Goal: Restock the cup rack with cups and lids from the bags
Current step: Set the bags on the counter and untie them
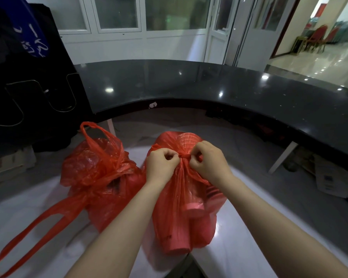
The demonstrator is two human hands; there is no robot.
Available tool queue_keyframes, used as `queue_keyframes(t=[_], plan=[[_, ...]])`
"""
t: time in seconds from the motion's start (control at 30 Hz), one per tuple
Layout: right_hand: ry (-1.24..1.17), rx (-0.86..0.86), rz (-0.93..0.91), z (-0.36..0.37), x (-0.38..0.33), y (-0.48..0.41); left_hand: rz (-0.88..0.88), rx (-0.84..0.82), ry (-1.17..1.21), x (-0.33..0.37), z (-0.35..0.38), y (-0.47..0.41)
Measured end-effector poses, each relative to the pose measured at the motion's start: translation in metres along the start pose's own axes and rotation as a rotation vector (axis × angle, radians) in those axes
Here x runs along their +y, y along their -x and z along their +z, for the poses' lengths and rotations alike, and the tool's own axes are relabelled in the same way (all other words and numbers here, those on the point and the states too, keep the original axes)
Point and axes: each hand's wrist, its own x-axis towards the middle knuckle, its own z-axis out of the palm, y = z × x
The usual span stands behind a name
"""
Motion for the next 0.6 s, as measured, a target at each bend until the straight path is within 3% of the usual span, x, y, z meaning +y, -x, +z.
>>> queue_keyframes(t=[0.13, 0.37, 0.47, 0.6], plan=[[-0.006, -0.065, 0.007, -0.005, 0.004, 0.002, 0.099, -0.046, 0.044, -0.004, -0.001, 0.002], [0.145, -0.083, -0.006, -0.006, -0.006, -0.001, 0.128, -0.166, -0.168, 0.007, -0.005, -0.009], [0.117, -0.059, 0.016, -0.006, -0.005, 0.003, 0.016, -0.173, 0.086, 0.008, -0.007, -0.009], [-0.292, -0.117, 0.245, -0.003, 0.001, 0.009, -0.292, -0.182, 0.487, 0.002, -0.003, 0.004]])
